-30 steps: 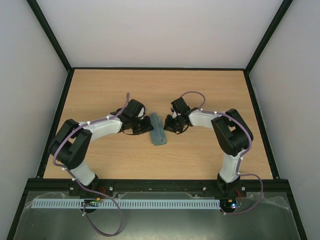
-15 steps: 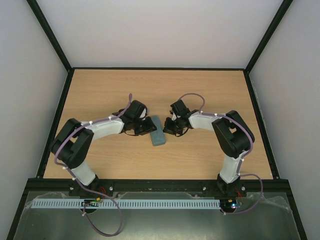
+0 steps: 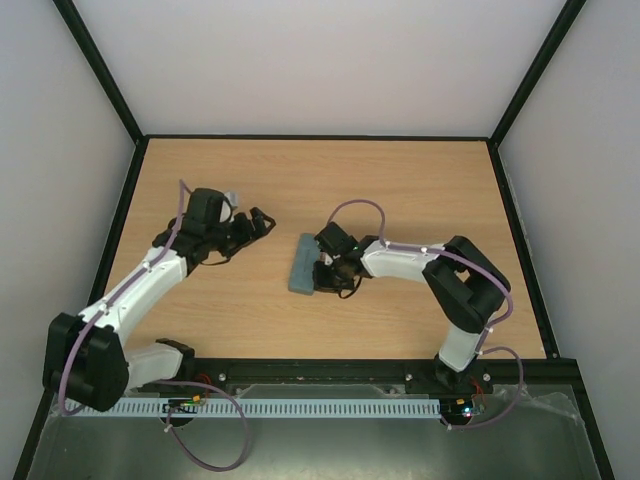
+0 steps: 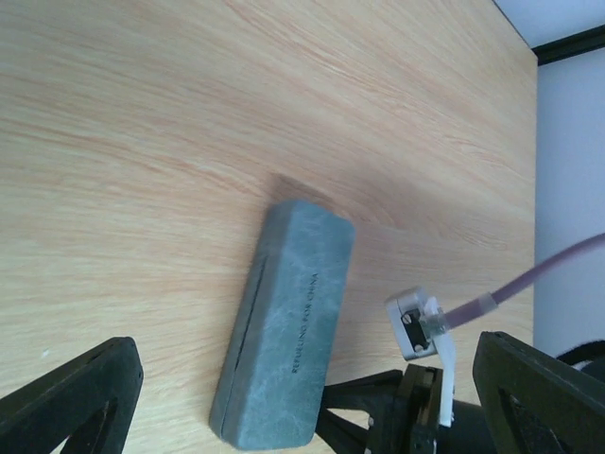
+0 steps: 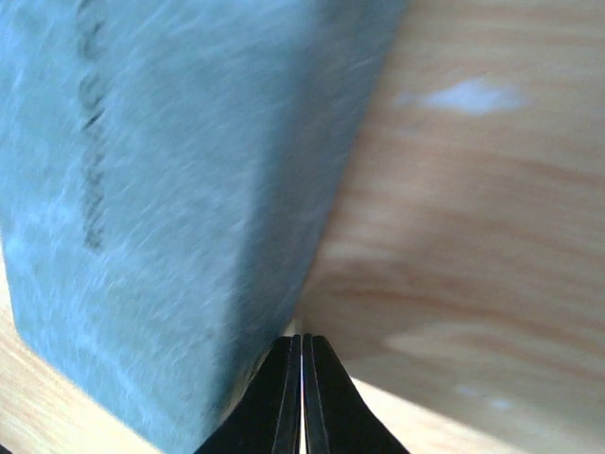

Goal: Organize the sunglasses
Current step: Adjust the sunglasses case at the center of the board.

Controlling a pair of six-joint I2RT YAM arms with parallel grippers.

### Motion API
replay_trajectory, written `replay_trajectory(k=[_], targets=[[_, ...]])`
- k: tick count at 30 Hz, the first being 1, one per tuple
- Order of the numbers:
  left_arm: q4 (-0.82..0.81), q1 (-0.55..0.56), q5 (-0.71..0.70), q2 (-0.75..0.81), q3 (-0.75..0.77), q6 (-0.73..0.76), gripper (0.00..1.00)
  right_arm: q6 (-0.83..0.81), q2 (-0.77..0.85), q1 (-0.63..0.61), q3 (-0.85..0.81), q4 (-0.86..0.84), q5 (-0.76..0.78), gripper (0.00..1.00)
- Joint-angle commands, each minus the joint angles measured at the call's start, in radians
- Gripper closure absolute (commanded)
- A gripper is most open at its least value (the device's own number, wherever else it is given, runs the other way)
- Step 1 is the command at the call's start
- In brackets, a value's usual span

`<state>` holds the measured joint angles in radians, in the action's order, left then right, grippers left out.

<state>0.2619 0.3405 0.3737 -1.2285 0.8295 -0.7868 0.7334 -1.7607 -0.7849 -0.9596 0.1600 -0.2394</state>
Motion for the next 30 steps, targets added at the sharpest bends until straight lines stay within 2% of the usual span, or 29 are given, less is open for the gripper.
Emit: replay_trajectory(k=[1, 6, 12, 16, 20, 27, 29, 30], targets=[[0.085, -0.045, 0.026, 0.074, -0.060, 0.032, 0.01, 0.029, -0.030, -0.086, -0.080, 0.096, 0.062, 0.96], [0.079, -0.095, 0.048, 0.118, -0.110, 0.033, 0.01, 0.011, -0.145, -0.124, -0.237, 0.125, 0.088, 0.96], [0.094, -0.150, 0.074, 0.150, -0.124, 0.056, 0.01, -0.057, -0.314, -0.125, -0.506, 0.238, 0.134, 0.90], [0.104, -0.184, 0.094, 0.164, -0.124, 0.068, 0.01, -0.076, -0.379, -0.126, -0.614, 0.298, 0.153, 0.90], [0.108, -0.200, 0.108, 0.179, -0.123, 0.071, 0.01, -0.076, -0.350, -0.125, -0.583, 0.289, 0.129, 0.90], [0.099, -0.204, 0.116, 0.180, -0.119, 0.069, 0.01, -0.075, -0.161, -0.126, -0.392, 0.267, 0.147, 0.87], [0.105, -0.221, 0.104, 0.179, -0.109, 0.076, 0.01, -0.079, -0.069, -0.125, -0.334, 0.260, 0.188, 0.80], [0.105, -0.235, 0.104, 0.179, -0.103, 0.082, 0.01, -0.086, -0.012, -0.124, -0.307, 0.263, 0.228, 0.70]])
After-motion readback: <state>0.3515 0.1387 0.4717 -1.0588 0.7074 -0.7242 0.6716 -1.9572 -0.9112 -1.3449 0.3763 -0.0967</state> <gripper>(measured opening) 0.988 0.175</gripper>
